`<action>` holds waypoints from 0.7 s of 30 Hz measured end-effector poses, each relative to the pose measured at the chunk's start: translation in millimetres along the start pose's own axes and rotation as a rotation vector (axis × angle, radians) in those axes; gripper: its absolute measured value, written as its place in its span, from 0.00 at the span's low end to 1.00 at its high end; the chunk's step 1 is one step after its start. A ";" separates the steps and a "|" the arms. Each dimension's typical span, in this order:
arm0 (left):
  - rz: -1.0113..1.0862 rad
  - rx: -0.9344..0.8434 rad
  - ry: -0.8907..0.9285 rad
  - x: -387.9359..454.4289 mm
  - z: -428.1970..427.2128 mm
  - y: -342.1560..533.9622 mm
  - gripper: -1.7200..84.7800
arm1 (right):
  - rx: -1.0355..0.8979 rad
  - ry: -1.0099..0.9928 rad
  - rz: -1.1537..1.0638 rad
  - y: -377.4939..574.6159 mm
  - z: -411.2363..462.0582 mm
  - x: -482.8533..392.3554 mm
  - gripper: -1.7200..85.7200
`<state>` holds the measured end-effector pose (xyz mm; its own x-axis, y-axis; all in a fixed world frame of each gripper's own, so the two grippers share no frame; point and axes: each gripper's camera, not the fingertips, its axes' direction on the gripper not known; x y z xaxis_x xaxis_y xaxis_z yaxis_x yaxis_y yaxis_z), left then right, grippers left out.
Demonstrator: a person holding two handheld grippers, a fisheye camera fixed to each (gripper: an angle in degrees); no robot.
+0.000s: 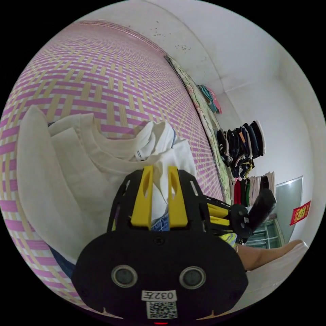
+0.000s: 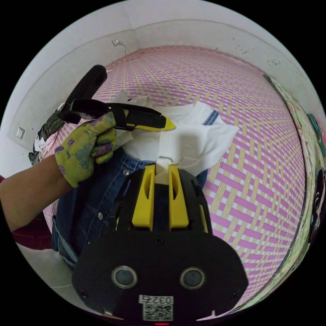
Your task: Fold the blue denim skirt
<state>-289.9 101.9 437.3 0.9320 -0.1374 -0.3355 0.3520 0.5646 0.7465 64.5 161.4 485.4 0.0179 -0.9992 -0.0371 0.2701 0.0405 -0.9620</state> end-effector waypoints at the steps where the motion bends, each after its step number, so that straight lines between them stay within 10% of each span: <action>1: 0.010 0.010 -0.012 1.2 -0.1 0.7 0.03 | -0.004 -0.005 0.000 -0.6 2.2 2.7 0.09; 21: -0.214 0.158 0.222 -52.8 -83.7 16.8 0.01 | 0.161 -0.448 0.117 -0.3 -20.5 81.9 0.01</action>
<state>-340.5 186.7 419.4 0.7998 -0.0487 -0.5983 0.5631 0.4063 0.7196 46.2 79.4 477.1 0.4603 -0.8877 0.0113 0.3859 0.1885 -0.9031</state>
